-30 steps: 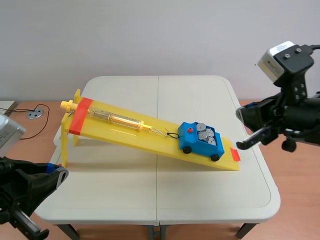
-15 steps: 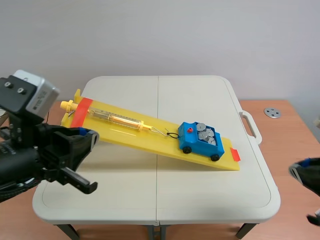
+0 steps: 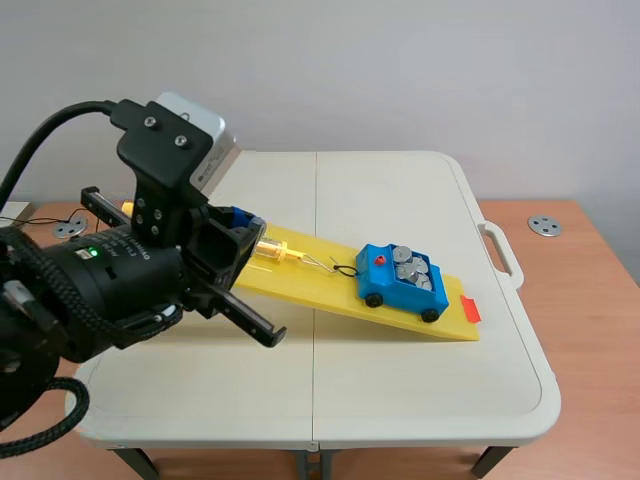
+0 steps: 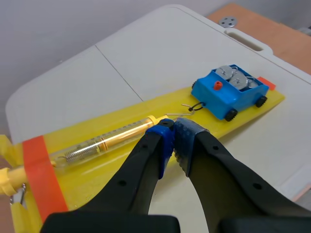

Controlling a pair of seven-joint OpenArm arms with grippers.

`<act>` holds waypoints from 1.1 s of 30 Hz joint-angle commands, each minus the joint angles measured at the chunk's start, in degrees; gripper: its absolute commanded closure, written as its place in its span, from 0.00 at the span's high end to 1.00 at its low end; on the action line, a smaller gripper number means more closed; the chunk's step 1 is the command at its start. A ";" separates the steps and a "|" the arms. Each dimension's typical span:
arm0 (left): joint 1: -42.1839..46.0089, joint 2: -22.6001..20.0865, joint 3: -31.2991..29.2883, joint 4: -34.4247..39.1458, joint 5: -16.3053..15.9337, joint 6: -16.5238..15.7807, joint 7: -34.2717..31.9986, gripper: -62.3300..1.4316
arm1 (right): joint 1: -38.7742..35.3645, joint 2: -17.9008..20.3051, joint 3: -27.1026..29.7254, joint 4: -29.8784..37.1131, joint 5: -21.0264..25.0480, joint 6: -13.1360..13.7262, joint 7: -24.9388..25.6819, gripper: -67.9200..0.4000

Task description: Place the four metal weights on the blue cart on the ramp.

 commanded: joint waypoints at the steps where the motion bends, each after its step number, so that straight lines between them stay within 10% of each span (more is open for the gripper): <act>1: -3.56 1.40 -1.29 1.64 -0.76 3.28 -7.15 0.06 | -2.49 2.91 3.23 5.88 4.02 1.99 3.28 0.02; 33: -12.70 1.51 -0.74 -10.67 1.53 7.96 -7.65 0.06 | -5.31 -0.04 5.05 5.88 4.00 3.04 3.67 0.02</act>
